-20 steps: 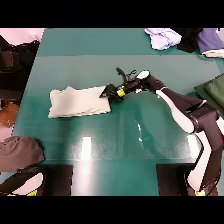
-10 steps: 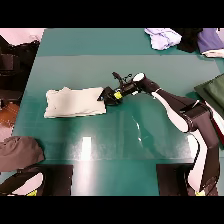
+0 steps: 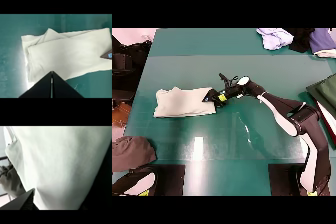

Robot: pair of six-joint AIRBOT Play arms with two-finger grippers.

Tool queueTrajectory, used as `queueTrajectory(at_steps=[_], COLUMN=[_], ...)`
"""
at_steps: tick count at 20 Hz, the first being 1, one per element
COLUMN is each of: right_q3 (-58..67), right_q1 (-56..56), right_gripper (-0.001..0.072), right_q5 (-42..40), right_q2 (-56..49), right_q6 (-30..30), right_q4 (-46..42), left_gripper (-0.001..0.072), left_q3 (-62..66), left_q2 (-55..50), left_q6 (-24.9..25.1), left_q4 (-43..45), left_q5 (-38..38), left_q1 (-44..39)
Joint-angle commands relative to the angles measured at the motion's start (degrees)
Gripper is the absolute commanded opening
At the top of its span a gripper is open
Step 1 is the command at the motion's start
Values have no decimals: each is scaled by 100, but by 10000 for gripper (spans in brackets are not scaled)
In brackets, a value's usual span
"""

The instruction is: Fold the shirts.

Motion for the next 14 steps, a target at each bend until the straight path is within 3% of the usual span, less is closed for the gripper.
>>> queueTrajectory(at_steps=[1, 3, 8, 14], right_q3=[33, 138, 1073, 1462], right_q1=[190, 160, -245, -1788], right_gripper=[422, 35, 16, 16], right_q5=[-732, -684, 511, 1355], right_q2=[-7, -7, 103, 1578], right_q6=[4, -63, -295, 157], right_q4=[-44, -68, -422, -2404], left_gripper=[34, 34, 34, 34], left_q3=[0, 0, 0, 0], left_q2=[4, 4, 4, 4], left_q6=[0, 2, 149, 144], left_q4=[2, 2, 2, -11], left_q5=[2, 4, -98, -142], left_q1=[4, 4, 4, 4])
